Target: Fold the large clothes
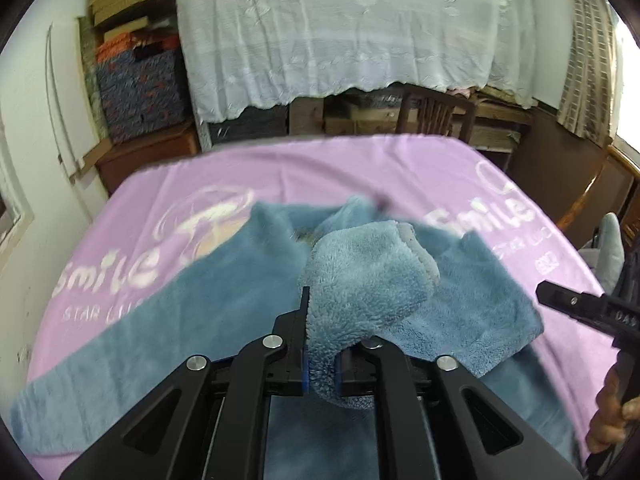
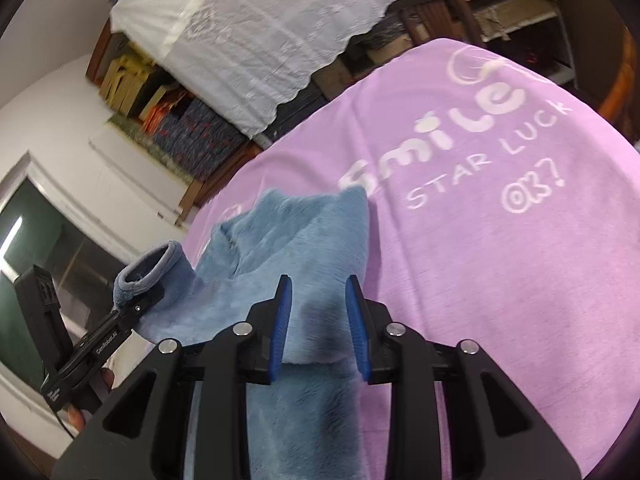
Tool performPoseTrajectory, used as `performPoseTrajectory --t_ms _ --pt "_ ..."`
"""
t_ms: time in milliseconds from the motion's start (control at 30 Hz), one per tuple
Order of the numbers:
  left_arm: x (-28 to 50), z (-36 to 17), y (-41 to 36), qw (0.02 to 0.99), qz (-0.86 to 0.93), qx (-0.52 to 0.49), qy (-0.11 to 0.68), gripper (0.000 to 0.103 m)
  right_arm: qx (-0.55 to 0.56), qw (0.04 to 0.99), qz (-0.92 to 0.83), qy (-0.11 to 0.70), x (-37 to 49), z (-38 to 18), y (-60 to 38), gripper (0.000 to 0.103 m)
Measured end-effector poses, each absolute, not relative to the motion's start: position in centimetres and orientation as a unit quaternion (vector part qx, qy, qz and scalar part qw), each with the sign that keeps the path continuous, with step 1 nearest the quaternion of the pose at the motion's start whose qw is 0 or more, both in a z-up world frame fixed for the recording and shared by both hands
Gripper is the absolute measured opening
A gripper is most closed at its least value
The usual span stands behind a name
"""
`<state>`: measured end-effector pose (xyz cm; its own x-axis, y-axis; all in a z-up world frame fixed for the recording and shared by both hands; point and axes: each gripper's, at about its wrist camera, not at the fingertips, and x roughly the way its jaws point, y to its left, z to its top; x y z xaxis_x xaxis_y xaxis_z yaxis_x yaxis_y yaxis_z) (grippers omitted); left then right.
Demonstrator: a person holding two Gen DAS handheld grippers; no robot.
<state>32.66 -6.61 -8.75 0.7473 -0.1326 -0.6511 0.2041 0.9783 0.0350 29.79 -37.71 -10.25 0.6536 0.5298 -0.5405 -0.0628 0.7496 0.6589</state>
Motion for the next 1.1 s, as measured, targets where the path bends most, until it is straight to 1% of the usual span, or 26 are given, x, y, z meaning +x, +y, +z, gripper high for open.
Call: performPoseTrajectory --t_ms 33,67,100,167,300,400,467,533,600,733,767,800,833,867,933,967,1100 --pt "32.7 -9.4 -6.0 0.93 -0.085 0.049 0.355 0.044 0.296 0.856 0.175 0.386 29.9 -10.4 -37.2 0.028" --pt "32.6 -9.9 -5.4 0.929 -0.073 0.045 0.36 0.071 0.272 0.857 0.168 0.404 30.2 -10.8 -36.4 0.028" --pt "32.5 -10.1 -4.9 0.932 -0.061 0.04 0.356 0.077 0.254 0.857 0.156 0.421 30.5 -11.3 -35.9 0.027" --pt "32.3 -10.4 -3.5 0.935 -0.046 0.029 0.351 0.077 0.235 0.856 0.128 0.443 31.1 -12.4 -35.6 0.021" --pt "32.7 -10.7 -0.4 0.929 -0.029 -0.016 0.368 0.077 0.246 0.851 0.117 0.449 31.3 -12.9 -36.5 0.019" --pt "32.8 -11.0 1.1 0.927 -0.021 -0.035 0.372 0.077 0.247 0.853 0.099 0.449 31.3 -13.1 -37.1 0.019" --pt "32.8 -11.5 2.2 0.922 -0.022 -0.053 0.382 0.077 0.258 0.849 0.09 0.452 31.4 -13.5 -37.6 0.024" --pt "33.2 -12.5 2.9 0.913 -0.023 -0.062 0.402 0.077 0.263 0.847 0.092 0.453 31.3 -13.6 -37.8 0.024" --pt "33.3 -13.1 3.0 0.905 -0.035 -0.068 0.418 0.076 0.259 0.852 0.092 0.446 31.1 -13.1 -37.6 0.024" --pt "33.0 -13.1 2.9 0.902 -0.058 -0.069 0.423 0.076 0.252 0.882 0.088 0.388 30.3 -10.2 -37.9 0.026" --pt "33.0 -13.2 2.7 0.9 -0.063 -0.068 0.425 0.076 0.254 0.883 0.094 0.384 30.6 -9.8 -37.9 0.026" --pt "33.0 -13.3 2.4 0.899 -0.068 -0.064 0.428 0.074 0.258 0.88 0.104 0.385 31.1 -9.6 -37.7 0.026" --pt "33.2 -13.4 1.9 0.898 -0.074 -0.055 0.431 0.058 0.26 0.877 0.112 0.389 31.6 -9.4 -37.4 0.026" --pt "33.4 -13.6 1.5 0.896 -0.083 -0.047 0.434 0.036 0.258 0.872 0.121 0.398 32.5 -9.4 -36.8 0.026" --pt "33.9 -13.7 0.7 0.895 -0.091 -0.029 0.435 0.017 0.246 0.868 0.132 0.411 34.0 -9.3 -35.5 0.024" --pt "34.1 -13.4 0.3 0.9 -0.086 -0.014 0.427 0.012 0.238 0.866 0.136 0.419 34.9 -9.4 -34.7 0.024" --pt "34.7 -11.4 -0.2 0.921 -0.062 0.014 0.384 0.011 0.24 0.856 0.121 0.442 36.9 -11.1 -34.2 0.022"
